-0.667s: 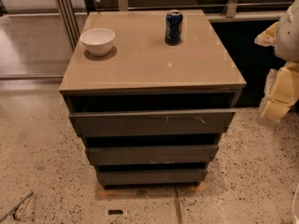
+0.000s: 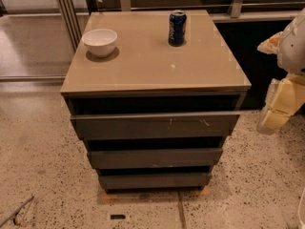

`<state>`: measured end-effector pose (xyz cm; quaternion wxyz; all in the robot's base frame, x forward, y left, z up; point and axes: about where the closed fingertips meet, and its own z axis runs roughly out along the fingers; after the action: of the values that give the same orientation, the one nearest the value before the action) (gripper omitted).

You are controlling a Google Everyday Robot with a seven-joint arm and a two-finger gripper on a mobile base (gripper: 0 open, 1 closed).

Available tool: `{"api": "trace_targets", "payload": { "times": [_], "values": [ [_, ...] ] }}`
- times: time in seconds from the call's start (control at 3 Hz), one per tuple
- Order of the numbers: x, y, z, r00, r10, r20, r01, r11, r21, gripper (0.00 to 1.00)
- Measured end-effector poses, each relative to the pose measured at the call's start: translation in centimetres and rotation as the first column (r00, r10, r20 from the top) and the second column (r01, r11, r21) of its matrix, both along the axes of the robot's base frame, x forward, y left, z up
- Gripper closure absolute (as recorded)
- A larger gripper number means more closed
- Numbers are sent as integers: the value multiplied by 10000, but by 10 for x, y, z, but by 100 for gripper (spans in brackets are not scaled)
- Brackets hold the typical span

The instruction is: Open middle drawer

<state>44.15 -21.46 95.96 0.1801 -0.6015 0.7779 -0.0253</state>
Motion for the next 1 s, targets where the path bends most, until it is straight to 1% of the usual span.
{"api": "trace_targets", "payload": {
  "times": [0.33, 0.67, 1.0],
  "values": [
    [4, 10, -45, 9999, 135, 94, -143, 9958, 905, 0],
    [8, 25, -99, 9998, 160, -93, -140, 9817, 1898, 0],
    [10, 43, -151, 9977, 391, -561, -229, 9642, 2641, 0]
  ]
}}
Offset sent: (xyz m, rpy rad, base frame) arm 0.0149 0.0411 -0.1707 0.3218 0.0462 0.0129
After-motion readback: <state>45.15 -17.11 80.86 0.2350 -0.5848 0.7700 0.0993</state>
